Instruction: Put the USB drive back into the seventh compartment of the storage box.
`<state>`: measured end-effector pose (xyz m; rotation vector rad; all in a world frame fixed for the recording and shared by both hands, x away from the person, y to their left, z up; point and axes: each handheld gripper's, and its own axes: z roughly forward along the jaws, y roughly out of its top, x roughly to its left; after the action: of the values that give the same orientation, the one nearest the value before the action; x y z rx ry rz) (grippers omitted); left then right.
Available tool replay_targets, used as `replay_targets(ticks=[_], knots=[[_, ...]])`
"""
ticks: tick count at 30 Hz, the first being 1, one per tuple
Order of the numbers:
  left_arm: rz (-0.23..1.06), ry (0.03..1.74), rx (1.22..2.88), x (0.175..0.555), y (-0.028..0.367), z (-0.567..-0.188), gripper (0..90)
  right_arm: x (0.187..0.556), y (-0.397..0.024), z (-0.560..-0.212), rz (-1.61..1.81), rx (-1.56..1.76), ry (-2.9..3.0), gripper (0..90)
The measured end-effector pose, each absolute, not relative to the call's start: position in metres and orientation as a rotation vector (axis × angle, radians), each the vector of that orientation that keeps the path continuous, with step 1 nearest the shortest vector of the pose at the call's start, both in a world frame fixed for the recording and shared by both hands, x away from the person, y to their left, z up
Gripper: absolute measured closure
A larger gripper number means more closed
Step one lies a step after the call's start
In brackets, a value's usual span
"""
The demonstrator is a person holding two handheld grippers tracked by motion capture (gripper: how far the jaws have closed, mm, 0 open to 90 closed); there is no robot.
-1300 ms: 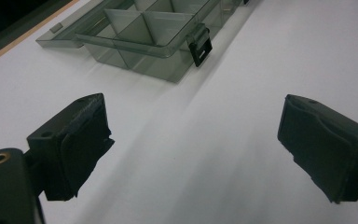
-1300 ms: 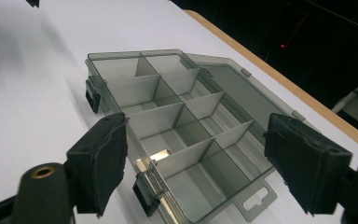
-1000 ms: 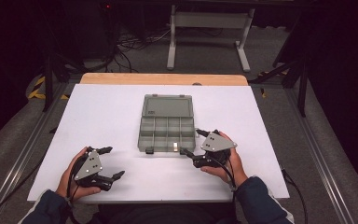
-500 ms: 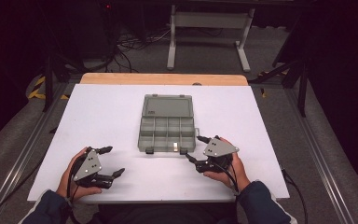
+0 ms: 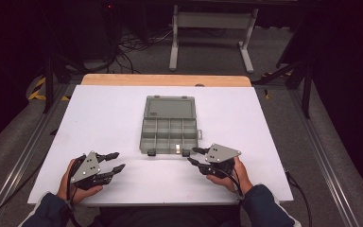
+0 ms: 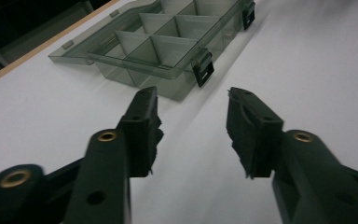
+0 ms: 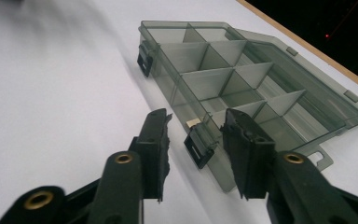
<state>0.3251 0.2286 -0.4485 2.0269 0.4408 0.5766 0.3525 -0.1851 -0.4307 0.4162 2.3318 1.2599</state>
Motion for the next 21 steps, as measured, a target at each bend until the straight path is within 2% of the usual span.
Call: replay_targets(ticks=[7,12,21], knots=[[0.556,0.423,2.036,0.3252,0.2269,-0.4466,77.2,0.3532,-0.1831,-0.4338,1.254,0.378,2.388,79.5],[0.545,0.429,2.035,0.3265,0.2256,-0.4466,89.2,0.3530,-0.1835,-0.4340,1.248,0.359,2.405,87.8],[0.543,0.436,2.069,0.3332,0.2196,-0.4480,89.9,0.3549,-0.1844,-0.4344,1.228,0.358,2.410,90.0]])
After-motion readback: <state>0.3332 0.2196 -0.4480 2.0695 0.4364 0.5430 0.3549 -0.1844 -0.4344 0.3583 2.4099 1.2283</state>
